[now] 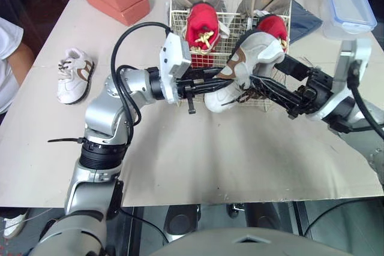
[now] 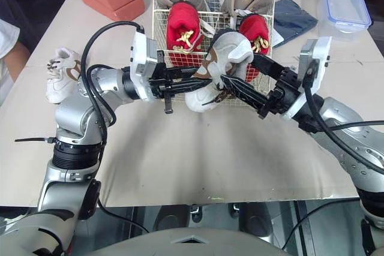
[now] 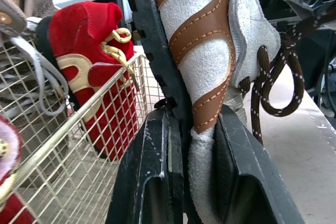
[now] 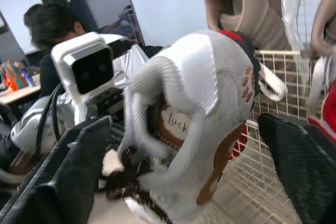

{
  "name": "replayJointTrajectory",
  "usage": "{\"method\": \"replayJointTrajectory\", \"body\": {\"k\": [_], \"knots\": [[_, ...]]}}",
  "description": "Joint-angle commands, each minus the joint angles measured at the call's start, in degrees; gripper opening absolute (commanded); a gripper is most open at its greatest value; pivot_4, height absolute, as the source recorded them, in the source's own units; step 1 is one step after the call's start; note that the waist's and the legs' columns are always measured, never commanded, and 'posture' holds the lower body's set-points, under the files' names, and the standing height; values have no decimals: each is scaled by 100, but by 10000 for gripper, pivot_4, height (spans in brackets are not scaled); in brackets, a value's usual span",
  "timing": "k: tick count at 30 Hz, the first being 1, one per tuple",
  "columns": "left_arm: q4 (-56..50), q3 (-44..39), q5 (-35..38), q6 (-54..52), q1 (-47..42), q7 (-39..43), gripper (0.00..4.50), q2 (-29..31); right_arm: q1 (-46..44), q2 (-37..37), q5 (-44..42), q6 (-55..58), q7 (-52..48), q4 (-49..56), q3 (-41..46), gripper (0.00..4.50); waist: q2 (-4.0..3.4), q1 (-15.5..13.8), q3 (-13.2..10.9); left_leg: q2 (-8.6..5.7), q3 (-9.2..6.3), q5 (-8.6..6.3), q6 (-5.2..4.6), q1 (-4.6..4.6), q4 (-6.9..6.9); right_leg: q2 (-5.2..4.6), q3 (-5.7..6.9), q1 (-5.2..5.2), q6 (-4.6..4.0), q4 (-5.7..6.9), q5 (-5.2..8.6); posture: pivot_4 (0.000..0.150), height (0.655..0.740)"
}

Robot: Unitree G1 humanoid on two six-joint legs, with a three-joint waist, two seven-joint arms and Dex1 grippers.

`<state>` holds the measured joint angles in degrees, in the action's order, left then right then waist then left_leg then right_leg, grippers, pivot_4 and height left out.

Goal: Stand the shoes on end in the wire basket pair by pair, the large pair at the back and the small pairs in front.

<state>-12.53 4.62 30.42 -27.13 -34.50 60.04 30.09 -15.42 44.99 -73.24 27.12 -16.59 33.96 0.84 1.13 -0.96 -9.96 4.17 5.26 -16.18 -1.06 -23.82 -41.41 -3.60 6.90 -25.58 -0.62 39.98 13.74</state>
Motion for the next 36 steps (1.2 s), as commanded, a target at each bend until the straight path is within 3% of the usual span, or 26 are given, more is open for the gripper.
{"method": "replayJointTrajectory", "body": {"k": [1, 7, 12, 20, 29, 36], "knots": [[-207, -97, 47, 119, -20, -3, 4192, 22, -95, -74, 11, 202, 30, 190, 265, 28331, 0, -1, 0, 0, -1, 0, 0, 0, 1, 0, 1, 0, 0, -1, 0, 1500, 6860], [-154, -124, 176, 2, -9, 69, 4192, 54, -125, -324, 165, 408, 51, 199, 357, 622, 0, 4, 0, 0, -2, 0, 0, 1, 3, 1, 1, 0, 1, -1, 0, 1500, 6860], [-199, -182, 440, -465, -9, -13, 4192, 72, -129, -543, 296, 490, 118, 243, 391, 622, 0, 8, 0, 0, -3, 0, 0, 0, 4, 2, 1, 0, 1, -2, 1, 1500, 6860], [-356, -142, 236, -335, 61, 52, 43881, 266, -20, -769, 467, 623, 172, 382, 495, 0, 1, 8, 0, 0, -4, 0, 0, 0, 5, 2, 2, 0, 1, -2, 1, 1500, 6860], [-744, -955, 1050, -962, -33, 160, 44506, 1067, -8, -630, 204, 594, 643, 678, 1230, 0, 1, 10, -1, 2, -5, 0, 0, -1, 8, 2, 2, -3, 3, -4, 2, 1500, 6860], [-1047, -1218, 1450, -1558, -15, 162, 44506, 1816, -331, -717, 881, 483, 1637, 1098, 1405, 0, 2, 10, -1, 2, -5, 0, 0, 1, 9, 2, 1, -2, 20, -3, 12, 1500, 6860]]}}
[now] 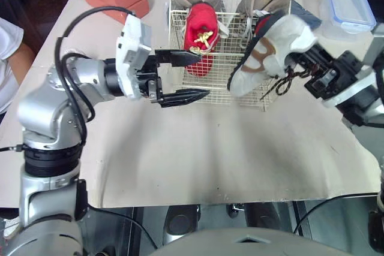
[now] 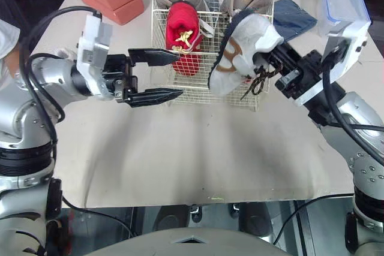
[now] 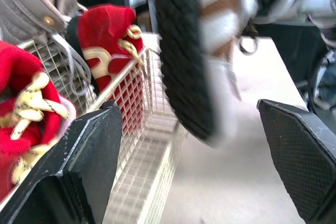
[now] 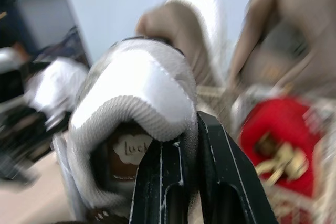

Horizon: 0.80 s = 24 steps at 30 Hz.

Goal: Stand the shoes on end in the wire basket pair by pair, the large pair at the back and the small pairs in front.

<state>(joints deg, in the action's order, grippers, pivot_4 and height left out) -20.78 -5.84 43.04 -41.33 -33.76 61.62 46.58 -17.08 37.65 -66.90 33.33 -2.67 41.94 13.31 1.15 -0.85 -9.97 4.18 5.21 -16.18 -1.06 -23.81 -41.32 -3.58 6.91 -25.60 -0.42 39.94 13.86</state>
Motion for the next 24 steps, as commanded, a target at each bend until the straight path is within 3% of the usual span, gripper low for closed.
{"method": "replayJointTrajectory", "body": {"k": [1, 9, 15, 24], "knots": [[-253, -161, 195, -196, -85, -3, 44506, 235, -217, 32, 510, -140, 318, 362, 94, 0, 0, -3, 0, 0, 1, 0, 0, 0, 0, 0, 0, 0, 0, 0, 0, 1500, 6860], [-429, -49, 199, -405, -122, -163, 44506, 362, -100, 428, 2558, 413, 720, 741, -989, 0, 7, -1, 4, -1, 2, 0, 0, -1, 3, 0, -2, -2, 2, -2, 2, 1500, 6860], [-538, -41, 242, -503, -120, -269, 44506, 354, 312, 130, 2542, 1205, 910, 889, -1271, 0, 10, 0, 5, 0, 2, 0, 0, -2, 2, -1, -2, -3, 3, -1, 2, 1500, 6860], [-570, -52, 208, -527, -76, -347, 44506, 363, 392, -1264, 2142, 1906, 1942, 721, -712, 0, 23, 3, 13, 0, -1, 0, 1, 1, 2, 1, -1, 0, 3, 0, 3, 1500, 6860]]}}
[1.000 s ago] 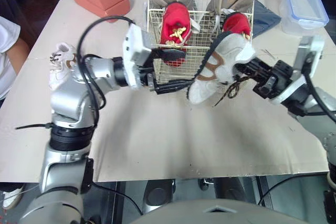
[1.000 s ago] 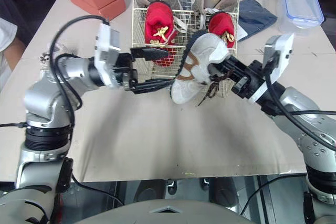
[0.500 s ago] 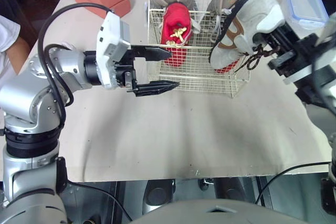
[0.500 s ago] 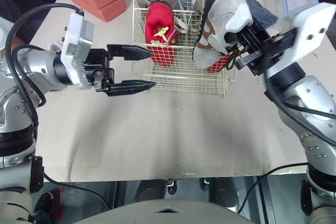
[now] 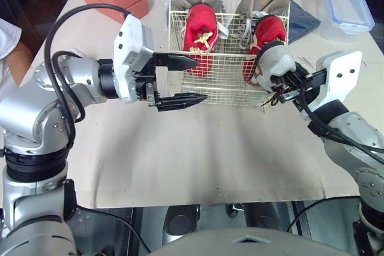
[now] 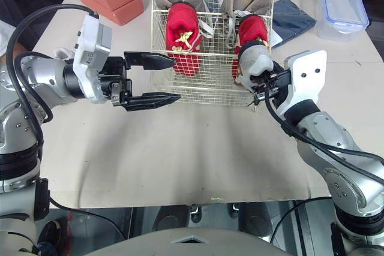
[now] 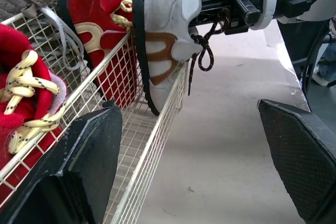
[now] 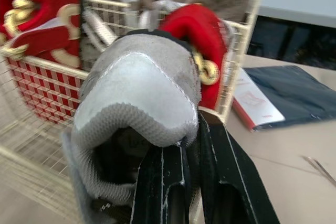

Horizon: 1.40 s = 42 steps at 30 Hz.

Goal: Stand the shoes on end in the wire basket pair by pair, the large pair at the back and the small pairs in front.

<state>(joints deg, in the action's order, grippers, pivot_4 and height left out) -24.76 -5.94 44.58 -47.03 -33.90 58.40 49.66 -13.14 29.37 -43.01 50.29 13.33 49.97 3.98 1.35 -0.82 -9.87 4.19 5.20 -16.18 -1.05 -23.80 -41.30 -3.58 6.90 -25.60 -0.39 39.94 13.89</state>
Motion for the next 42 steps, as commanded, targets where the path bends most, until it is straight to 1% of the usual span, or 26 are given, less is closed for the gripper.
{"method": "replayJointTrajectory", "body": {"k": [1, 4, 7, 14, 19, 23, 25, 26, 29, 30, 31, 33, 37, 42], "knots": [[-167, -36, 52, 50, -63, -26, 44506, 49, -66, -697, -379, 148, 468, -122, 328, 0, 6, 0, 4, 0, -2, 0, 0, 1, 0, 1, 1, 1, 0, 0, 0, 1500, 6860], [-143, -21, 27, 86, -54, -7, 44506, 45, -245, -1238, -675, 23, 625, -144, 549, 0, 5, 9, 3, 0, -1, 0, 0, 1, 0, 1, -1, 0, -1, 3, 0, 1500, 6860], [-113, -4, 5, 114, -64, 6, 44506, 34, -422, -1487, -938, -41, 690, -140, 643, 0, 2, 17, 1, 0, 0, 0, 0, 0, 0, 1, -3, -1, -1, 3, 0, 1500, 6860], [-40, 31, -58, 209, -61, 38, 44506, 12, -479, -1538, -1100, 1, 782, -127, 607, 0, -2, 25, -2, -1, 0, 0, 0, -1, 2, 4, -3, -4, -3, 2, -2, 1500, 6860], [-20, 67, -83, 295, -30, 35, 44506, -9, -199, -1218, -967, 226, 760, -129, 575, 0, -2, 17, -1, 0, 0, 0, 0, -1, 2, 4, -3, -4, -3, 2, -1, 1500, 6860], [3, 100, -147, 383, 44, 48, 45000, 0, 100, -885, -906, 317, 587, -113, 613, 12339, -1, 11, -1, -1, -1, 0, 0, -2, 3, 3, -2, -3, -3, 0, -1, 1500, 6860], [15, 116, -178, 417, 61, 55, 45000, 2, 173, -755, -862, 316, 491, -100, 623, 21731, -1, 10, -1, -1, -1, 0, 0, -2, 3, 3, -2, -3, -2, 0, -1, 1500, 6860], [19, 117, -187, 425, 59, 55, 45000, -5, 224, -674, -846, 315, 419, -93, 647, 25695, -1, 12, -1, -1, 0, 0, -1, -2, 3, 3, -2, -3, -2, 0, 0, 1500, 6860], [19, 120, -200, 434, 61, 52, 45000, -17, 362, -414, -837, 291, 153, -86, 742, 40401, -1, 12, -1, -1, -1, -1, -1, -1, 5, 4, -3, -3, -1, 0, 0, 1500, 6860], [27, 112, -206, 443, 76, 65, 45000, -4, 472, -130, -890, 318, -172, -82, 847, 40401, -1, 15, -1, -2, -1, -1, -1, -1, 5, 4, -2, -3, -1, 0, 0, 1500, 6860], [39, 102, -211, 453, 89, 77, 45000, 11, 588, 155, -935, 329, -520, -70, 949, 42894, -4, 9, -3, -1, 0, -1, -1, -1, 6, 4, -3, -4, -1, -1, 0, 1500, 6860], [62, 84, -223, 466, 110, 99, 45000, 36, 806, 661, -988, 166, -1233, -51, 1188, 42894, -3, -22, -3, -4, -3, -2, -3, -5, 7, 2, 0, -3, -1, -8, 1, 1500, 6860], [136, 84, -270, 528, 153, 140, 45000, 59, 1171, 1209, -1239, -40, -2151, -203, 1813, 42894, -1, -12, -3, -5, -3, -16, -27, -4, 8, 2, 0, -2, 0, -10, 0, 1500, 6860], [218, 78, -340, 593, 153, 190, 45000, 73, 1461, 1708, -1154, -200, -2941, -618, 2388, 42894, 0, -10, -5, -5, -3, -17, -29, -2, 7, 2, 0, 0, 0, -9, 0, 1500, 6860]]}}
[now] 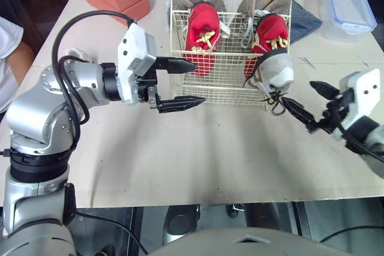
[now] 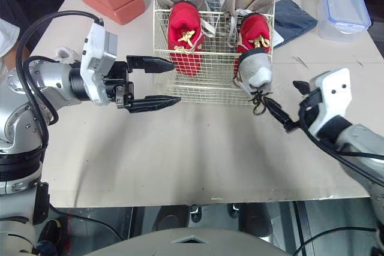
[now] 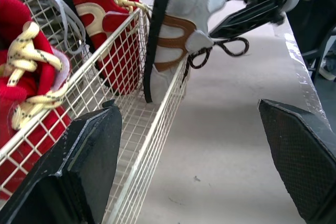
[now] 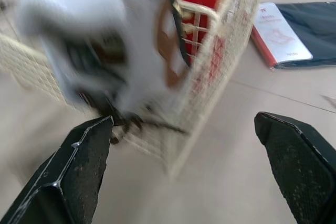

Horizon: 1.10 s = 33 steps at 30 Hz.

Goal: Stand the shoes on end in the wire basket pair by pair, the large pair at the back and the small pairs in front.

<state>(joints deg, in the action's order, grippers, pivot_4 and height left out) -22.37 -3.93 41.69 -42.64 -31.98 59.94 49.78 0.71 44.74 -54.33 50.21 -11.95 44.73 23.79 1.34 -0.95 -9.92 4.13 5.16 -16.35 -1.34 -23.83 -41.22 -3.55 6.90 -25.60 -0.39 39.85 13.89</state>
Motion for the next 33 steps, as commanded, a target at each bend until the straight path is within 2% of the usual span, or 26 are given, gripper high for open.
{"method": "replayJointTrajectory", "body": {"k": [1, 6, 11, 18, 21, 25, 28, 33], "knots": [[-6, -126, -68, 174, -34, 42, 45000, 68, 136, 264, 9, -247, -627, -168, 524, 42894, -1, 2, 0, 0, 0, 0, 0, 0, 0, 0, -1, 0, 0, 0, 0, 1500, 6860], [118, -260, -182, 313, 141, -21, 45000, 79, 165, 225, -458, -816, -1833, -103, 749, 42894, 0, 10, -1, 1, 0, 0, 0, 0, 1, 1, -1, -1, 0, 0, 0, 1500, 6860], [478, -670, -290, 544, 541, -162, 45000, 48, -55, -164, -900, -1339, -2338, 283, 273, 42894, 1, 16, -1, 6, -2, 0, 0, 3, 1, 5, -2, 0, 0, 1, 0, 1500, 6860], [1466, -1679, -473, 1181, 996, -444, 45000, -27, -66, -586, 195, -2028, -2779, 554, -1255, 42894, 2, 5, -2, 9, -6, 0, 1, 1, 3, -2, 4, -1, -1, 0, 1, 1500, 6860], [2250, -2163, -761, 1735, 1228, -575, 45000, -5, 26, -838, 786, -2374, -2834, 418, -1797, 42894, 3, 6, -1, 9, -4, 0, 1, -1, 1, -6, 5, -1, 0, 0, 0, 1500, 6860], [3222, -2671, -929, 2321, 1421, -540, 45000, 79, 108, -1037, 1388, -2791, -2904, 294, -2160, 42894, 3, 13, -1, 10, -3, 0, 1, 2, 2, -6, 6, -2, -1, 2, 0, 1500, 6860], [4231, -2788, -1213, 2850, 1421, -339, 45000, 376, 148, -1128, 1742, -3048, -2892, 194, -2305, 42894, 7, 12, 0, 11, -4, 0, 1, 0, 1, -7, 12, -2, -2, 2, 1, 1500, 6860], [6139, -2615, -1519, 3413, 619, -127, 45000, 799, 159, -1194, 2148, -3313, -2881, 6, -2376, 42894, 24, -28, 8, 9, -8, -2, -2, -4, 0, -13, 29, -2, -2, 2, 1, 1500, 6860]]}}
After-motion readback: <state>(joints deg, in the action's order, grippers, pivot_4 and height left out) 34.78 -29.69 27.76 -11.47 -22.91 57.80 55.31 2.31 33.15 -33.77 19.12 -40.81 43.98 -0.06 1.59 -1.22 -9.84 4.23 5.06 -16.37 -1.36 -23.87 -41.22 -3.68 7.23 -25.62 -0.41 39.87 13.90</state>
